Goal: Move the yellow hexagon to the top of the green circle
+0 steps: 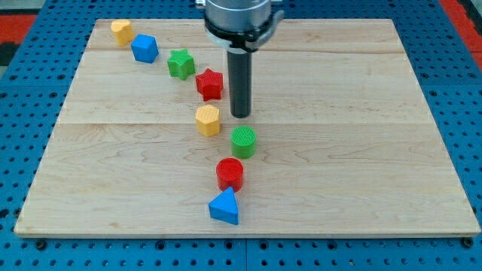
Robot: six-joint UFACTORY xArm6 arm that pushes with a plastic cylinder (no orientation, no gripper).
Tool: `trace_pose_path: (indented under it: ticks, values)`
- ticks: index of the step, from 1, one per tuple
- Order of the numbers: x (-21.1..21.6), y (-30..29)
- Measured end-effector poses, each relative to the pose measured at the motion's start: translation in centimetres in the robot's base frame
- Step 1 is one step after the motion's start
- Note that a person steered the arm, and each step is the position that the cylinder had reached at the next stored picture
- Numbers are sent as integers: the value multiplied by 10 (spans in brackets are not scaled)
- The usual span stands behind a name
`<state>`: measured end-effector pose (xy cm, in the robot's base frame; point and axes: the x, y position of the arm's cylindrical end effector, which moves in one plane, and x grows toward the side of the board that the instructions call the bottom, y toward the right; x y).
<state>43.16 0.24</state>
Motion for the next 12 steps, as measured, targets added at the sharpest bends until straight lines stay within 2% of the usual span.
trace_pose_path:
  ticks: [2,3,5,6,7,9,12]
  values:
    - [27,-54]
    - [27,-65]
    - [30,-148]
    - [25,-162]
    - [17,-130]
    - [4,-156]
    - [-15,-126]
